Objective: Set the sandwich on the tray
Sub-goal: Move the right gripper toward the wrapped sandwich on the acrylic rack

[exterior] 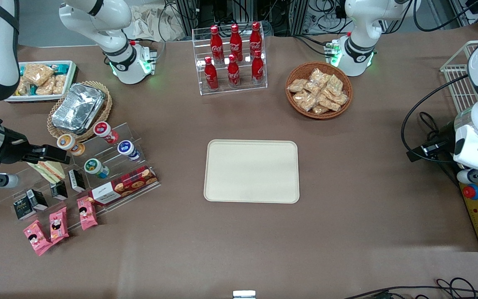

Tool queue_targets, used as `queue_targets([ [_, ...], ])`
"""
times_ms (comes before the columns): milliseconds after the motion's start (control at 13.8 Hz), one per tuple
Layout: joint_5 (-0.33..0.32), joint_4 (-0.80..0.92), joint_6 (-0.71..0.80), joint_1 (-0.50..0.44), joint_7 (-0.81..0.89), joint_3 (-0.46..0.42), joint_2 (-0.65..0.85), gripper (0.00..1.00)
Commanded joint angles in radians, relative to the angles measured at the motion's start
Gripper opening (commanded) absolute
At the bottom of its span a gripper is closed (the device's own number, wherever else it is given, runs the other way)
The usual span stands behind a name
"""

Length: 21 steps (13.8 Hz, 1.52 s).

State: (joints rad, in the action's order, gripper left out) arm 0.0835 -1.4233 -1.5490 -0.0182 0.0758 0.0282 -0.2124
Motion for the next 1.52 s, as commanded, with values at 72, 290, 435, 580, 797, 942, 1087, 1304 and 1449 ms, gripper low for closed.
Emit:
queue_targets([
  [72,0.024,0.003,0.009,0.004,0.002,-0.001,0.001,1.0],
  [290,0.025,0.003,0.01,0.004,0.002,-0.001,0.001,1.0],
  [435,0.031,0.003,0.01,0.015,0.002,0.001,-0.002,1.0],
  [580,0.024,0.003,0.012,0.015,0.004,-0.001,0.002,1.0],
  [797,0.018,0.003,0.035,0.03,-0.005,0.002,0.005,1.0],
  [942,0.013,0.003,0.041,0.087,-0.133,0.002,0.011,1.0],
  [1087,0.01,0.003,0.05,0.154,-0.324,0.004,0.021,1.0],
  [1304,-0.046,-0.002,0.105,0.185,-0.347,0.001,0.028,1.0],
  [1449,-0.085,-0.025,0.098,0.19,-0.395,0.002,0.03,1.0],
])
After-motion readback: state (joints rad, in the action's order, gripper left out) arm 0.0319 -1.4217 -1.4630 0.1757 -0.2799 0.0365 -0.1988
